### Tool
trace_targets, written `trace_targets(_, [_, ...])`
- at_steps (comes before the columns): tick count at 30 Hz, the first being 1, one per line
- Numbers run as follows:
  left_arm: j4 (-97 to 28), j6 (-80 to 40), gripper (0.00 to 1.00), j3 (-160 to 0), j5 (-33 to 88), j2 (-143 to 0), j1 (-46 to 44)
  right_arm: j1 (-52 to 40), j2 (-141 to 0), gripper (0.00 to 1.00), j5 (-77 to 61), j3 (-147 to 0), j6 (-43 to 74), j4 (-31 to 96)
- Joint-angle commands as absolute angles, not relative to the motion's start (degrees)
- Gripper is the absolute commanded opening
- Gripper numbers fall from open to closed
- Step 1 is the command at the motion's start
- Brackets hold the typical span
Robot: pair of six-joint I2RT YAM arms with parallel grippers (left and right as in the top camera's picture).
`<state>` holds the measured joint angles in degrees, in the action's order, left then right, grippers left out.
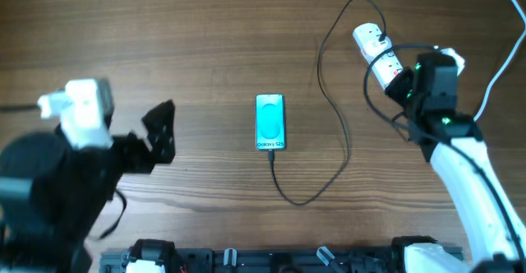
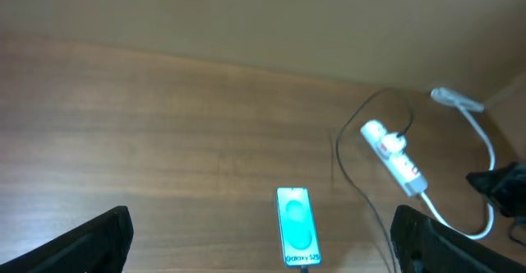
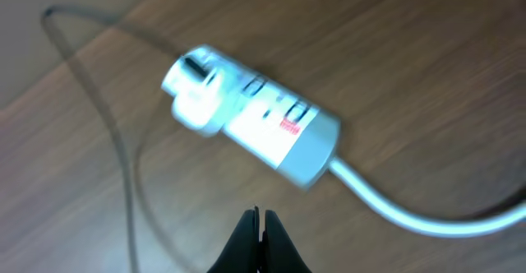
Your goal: Plug charger to phone and switch on socket
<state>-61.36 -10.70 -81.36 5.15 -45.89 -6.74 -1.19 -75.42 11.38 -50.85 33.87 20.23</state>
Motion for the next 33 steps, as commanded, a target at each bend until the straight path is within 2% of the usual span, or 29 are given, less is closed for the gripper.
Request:
trace_targets(1, [-62.6,-11.1,1.0,-81.0,3.5,-42.5,-6.9,0.4,-84.2,0.05,9.4,-57.1,29.3,19.5])
trace_targets(4, [-66.0,-11.1,1.0,-81.0,3.5,-41.1,-6.9,0.4,-92.0,0.05,8.6,-63.4,27.1,21.0])
trace_targets(10, [-74.2,-11.1,1.0,-81.0,3.5,-41.0,-6.9,1.4,-106.4,0.05,8.5,-80.4,27.0,31.9])
trace_targets(14, [-78.7,-10.9,1.0,-81.0,3.3,-41.0,-6.9,2.1,-111.3,0.05,7.8,-86.4,27.0,33.7])
trace_targets(20, [-86.1,-10.8,1.0,-81.0,-0.3,-41.0,-6.9,2.3,-114.8,0.05,7.6,-86.7,23.9,31.9])
trace_targets(33, [-85.8,-10.8,1.0,-81.0,-0.3,-41.0,-6.9,2.3,-119.8,0.05,7.3,-86.7,23.8,27.8])
